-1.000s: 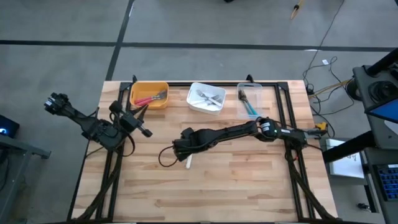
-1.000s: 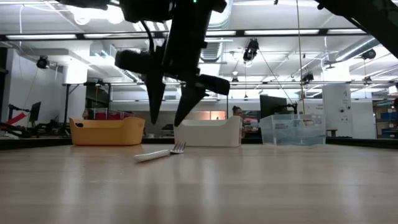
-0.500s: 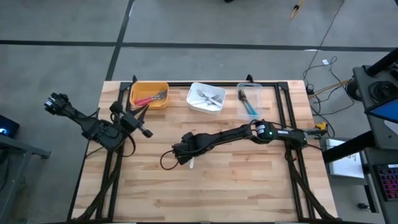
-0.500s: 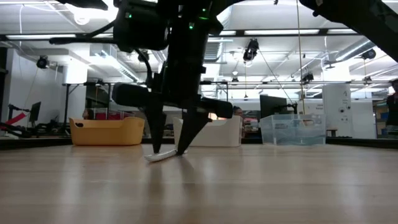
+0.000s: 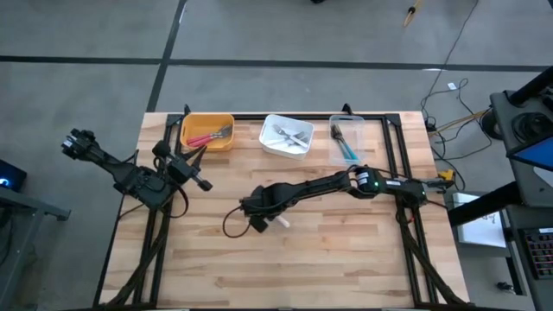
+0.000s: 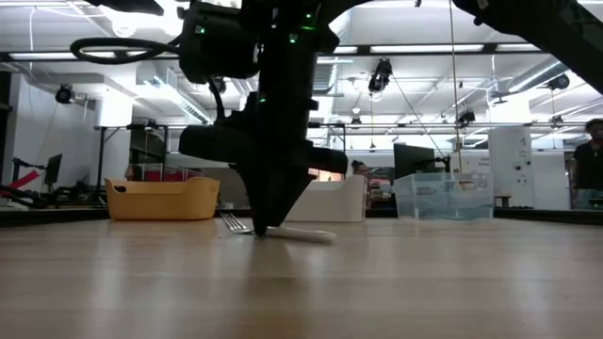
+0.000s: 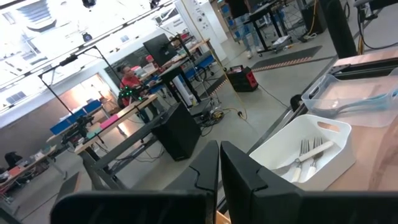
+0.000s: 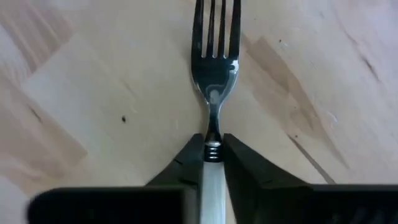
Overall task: Sort silverware by color (type)
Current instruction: Put the white fork into the white bin
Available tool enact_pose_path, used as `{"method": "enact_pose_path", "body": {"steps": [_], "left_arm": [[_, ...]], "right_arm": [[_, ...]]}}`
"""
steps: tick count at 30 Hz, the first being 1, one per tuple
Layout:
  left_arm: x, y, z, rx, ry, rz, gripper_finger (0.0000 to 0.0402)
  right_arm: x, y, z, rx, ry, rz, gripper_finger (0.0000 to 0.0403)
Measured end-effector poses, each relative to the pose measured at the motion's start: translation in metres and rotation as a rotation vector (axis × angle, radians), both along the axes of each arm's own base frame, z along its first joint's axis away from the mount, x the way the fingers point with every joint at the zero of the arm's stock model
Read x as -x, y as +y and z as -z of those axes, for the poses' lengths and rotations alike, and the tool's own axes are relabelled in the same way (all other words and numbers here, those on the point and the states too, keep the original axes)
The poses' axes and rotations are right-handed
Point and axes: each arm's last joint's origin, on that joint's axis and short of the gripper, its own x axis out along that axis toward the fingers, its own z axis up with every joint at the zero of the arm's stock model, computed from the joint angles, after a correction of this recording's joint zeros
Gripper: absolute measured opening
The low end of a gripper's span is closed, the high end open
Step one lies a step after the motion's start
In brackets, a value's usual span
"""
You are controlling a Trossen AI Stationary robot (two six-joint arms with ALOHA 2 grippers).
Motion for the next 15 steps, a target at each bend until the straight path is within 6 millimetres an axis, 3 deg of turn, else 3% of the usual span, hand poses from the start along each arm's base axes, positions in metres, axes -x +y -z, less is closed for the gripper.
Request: {"method": "enact_pose_path", "body": {"steps": [7,12,15], "left_arm": [[0.0,0.0,0.0,0.005,-0.007,0.0,0.0],[-0.002,-0.001,0.001,0.032,-0.013,0.066,0.0],[-0.003,-0.002,0.001,0.046,-0.011,0.109,0.0]], "right_arm": [[0.004,0.004,-0.005,-0.014,0.028,-0.138,0.0022],[0.017,0.005,-0.026,-0.022,0.099,-0.308,0.0019],[0.029,0.0,-0.051,-0.012,0.135,-0.429,0.0019]]}}
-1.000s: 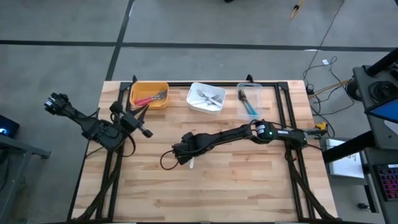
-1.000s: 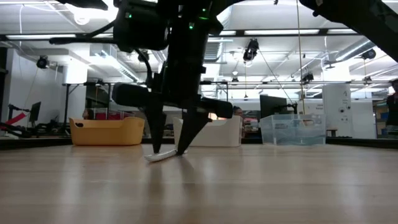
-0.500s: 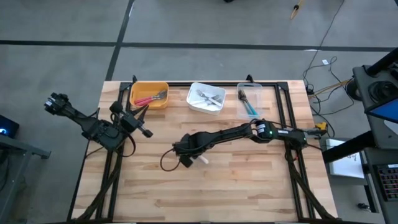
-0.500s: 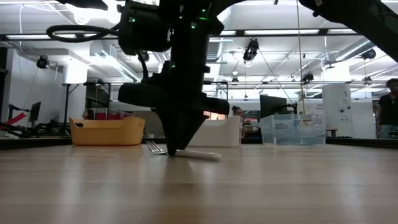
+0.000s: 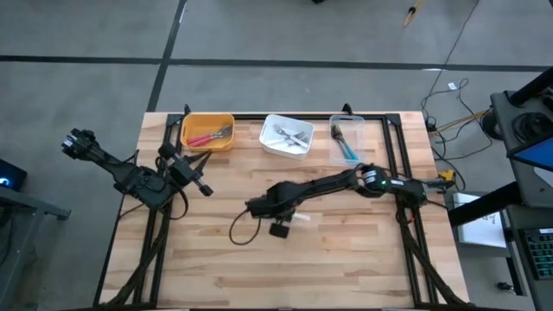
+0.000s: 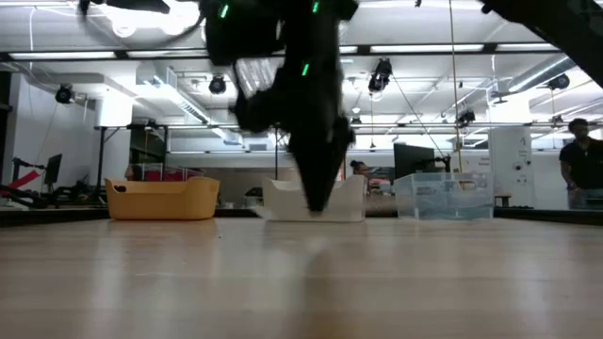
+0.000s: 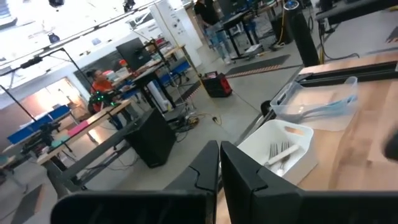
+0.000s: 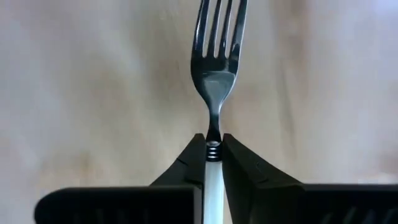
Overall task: Sort silverware by color (type)
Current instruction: Put the white fork into the white bin
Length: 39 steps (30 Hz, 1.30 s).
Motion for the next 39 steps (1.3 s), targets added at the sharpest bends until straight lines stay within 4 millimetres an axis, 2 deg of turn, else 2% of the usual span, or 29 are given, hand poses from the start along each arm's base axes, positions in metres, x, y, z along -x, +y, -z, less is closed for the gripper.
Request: {"method": "enact_pose_path", "body": {"steps": [3,5,8,11,15,19,22,27,39], "left_arm": [[0.0,0.0,0.0,0.012,-0.013,0.001,0.0],[0.0,0.0,0.0,0.019,-0.02,0.001,0.0],[0.0,0.0,0.0,0.033,-0.036,0.0,0.0],[0.0,0.0,0.001,0.042,-0.042,0.0,0.0],[0.0,0.0,0.002,0.049,-0.044,0.001,0.0],[0.0,0.0,0.004,0.065,-0.045,0.012,0.0],[0.0,-0.001,0.009,0.076,-0.025,0.031,0.0],[-0.003,-0.003,0.017,0.086,-0.001,0.033,0.0],[-0.008,-0.005,0.02,0.075,0.029,0.046,0.0]], "right_arm": [[0.013,-0.013,-0.034,0.018,0.007,-0.146,0.0018],[0.02,-0.024,-0.049,0.036,0.015,-0.248,0.0011],[0.025,-0.047,-0.067,0.079,-0.021,-0.306,0.0004],[0.031,-0.079,-0.087,0.136,-0.06,-0.299,0.0004],[0.039,-0.124,-0.096,0.162,-0.081,-0.197,0.0005],[0.045,-0.145,-0.102,0.07,-0.141,-0.095,0.0006],[0.045,-0.145,-0.102,0.062,-0.159,-0.099,0.0007],[0.042,-0.129,-0.09,0.013,-0.147,-0.088,0.0008],[0.044,-0.056,-0.056,-0.064,-0.06,-0.114,0.0008]]}}
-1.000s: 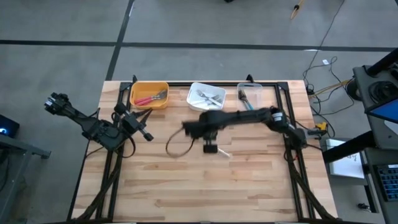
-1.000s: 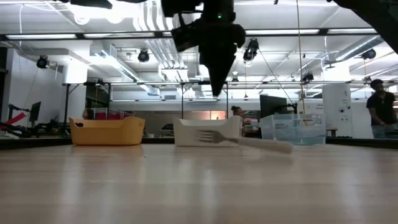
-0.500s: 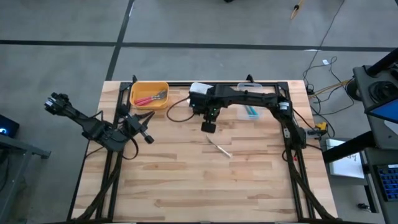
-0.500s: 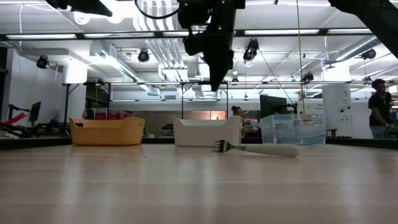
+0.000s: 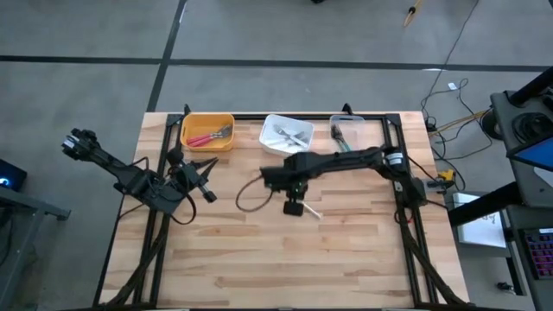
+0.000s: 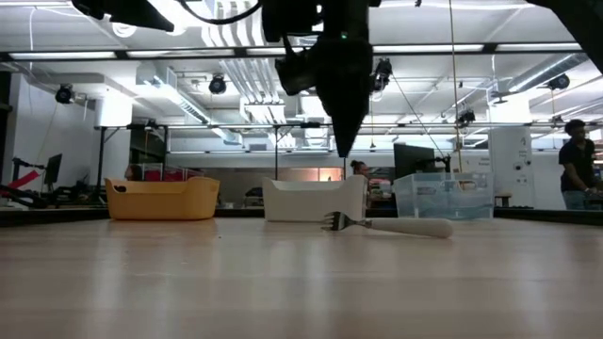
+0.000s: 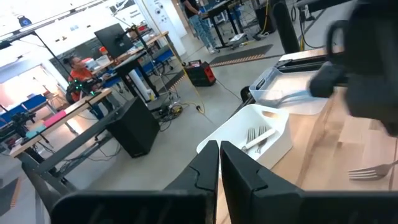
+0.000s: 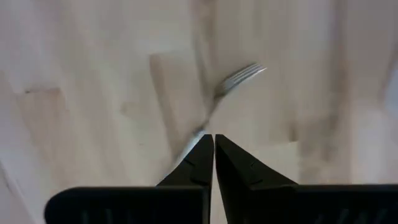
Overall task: Sort silverware by color (type)
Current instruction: Put the white fork into the white bin
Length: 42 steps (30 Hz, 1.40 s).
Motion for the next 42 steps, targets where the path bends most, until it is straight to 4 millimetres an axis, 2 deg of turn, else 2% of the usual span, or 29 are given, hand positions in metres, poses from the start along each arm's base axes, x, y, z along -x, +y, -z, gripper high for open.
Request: {"method": "enact_pose_path", "body": {"steps": [4,8,12,19,24,30,35,39,42], "left_arm": [[0.0,0.0,0.0,0.0,-0.001,0.0,0.0],[0.0,0.0,0.0,0.001,-0.001,0.0,0.0],[0.0,0.0,0.0,0.002,-0.002,0.0,0.0],[0.0,0.0,0.0,0.008,-0.008,-0.001,0.0],[0.0,0.0,0.0,0.009,-0.009,-0.001,0.0],[0.0,0.0,0.0,0.009,-0.009,-0.001,0.0],[0.0,0.0,0.0,0.006,-0.006,-0.001,0.0],[0.0,0.0,0.0,0.005,-0.005,-0.001,0.0],[0.0,0.0,0.0,0.004,-0.005,-0.001,0.0]], "right_arm": [[0.009,0.021,0.013,-0.004,0.018,0.015,0.0008],[0.022,0.03,0.024,0.066,0.01,0.079,0.0008],[0.036,0.029,0.038,0.17,-0.002,0.135,0.0008],[0.043,0.023,0.057,0.086,-0.049,0.243,0.0015],[0.04,0.019,0.056,-0.022,-0.055,0.3,0.0059],[0.041,0.017,0.061,-0.008,-0.043,0.311,0.0143],[0.042,0.017,0.074,-0.006,-0.037,0.308,0.0191],[0.042,0.017,0.088,0.007,-0.042,0.306,0.0196],[0.042,0.016,0.093,0.024,-0.052,0.306,0.0165]]}}
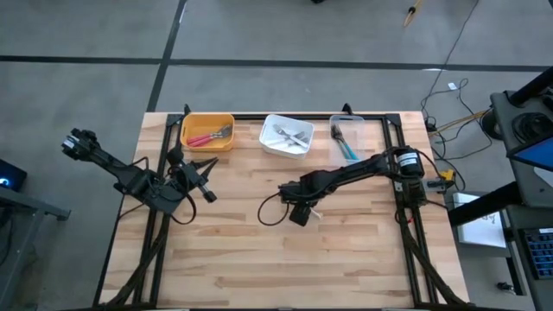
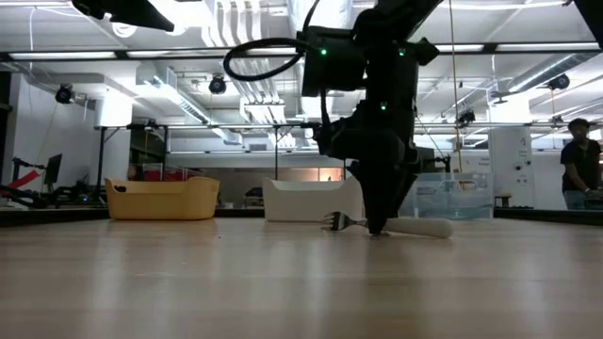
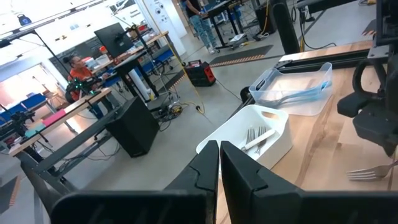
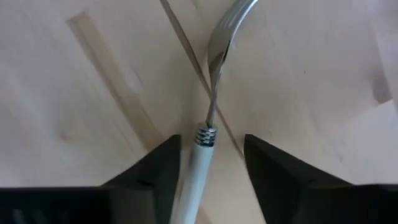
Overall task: Sort silverware by color (type)
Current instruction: Put the white fork into the white bin
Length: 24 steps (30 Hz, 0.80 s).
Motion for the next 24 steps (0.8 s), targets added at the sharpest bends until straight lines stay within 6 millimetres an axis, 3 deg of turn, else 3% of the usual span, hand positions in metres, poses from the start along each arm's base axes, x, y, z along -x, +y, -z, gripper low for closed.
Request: {"method": "enact_pose_path", "body": {"steps": [7,14,19,24], "left_arm": [[0.0,0.0,0.0,-0.001,0.001,0.0,0.0],[0.0,0.0,0.0,-0.001,0.001,0.0,0.0],[0.0,0.0,0.0,-0.001,0.001,0.0,0.0],[0.0,0.0,0.0,-0.001,0.001,0.0,0.0]], "right_arm": [[0.0,0.0,0.004,-0.004,-0.022,-0.003,0.003],[-0.005,0.0,-0.008,0.023,-0.043,-0.028,0.0026],[-0.011,-0.007,-0.05,0.211,-0.046,-0.082,0.0026],[-0.024,-0.031,-0.084,0.486,-0.067,-0.129,0.0026]]}}
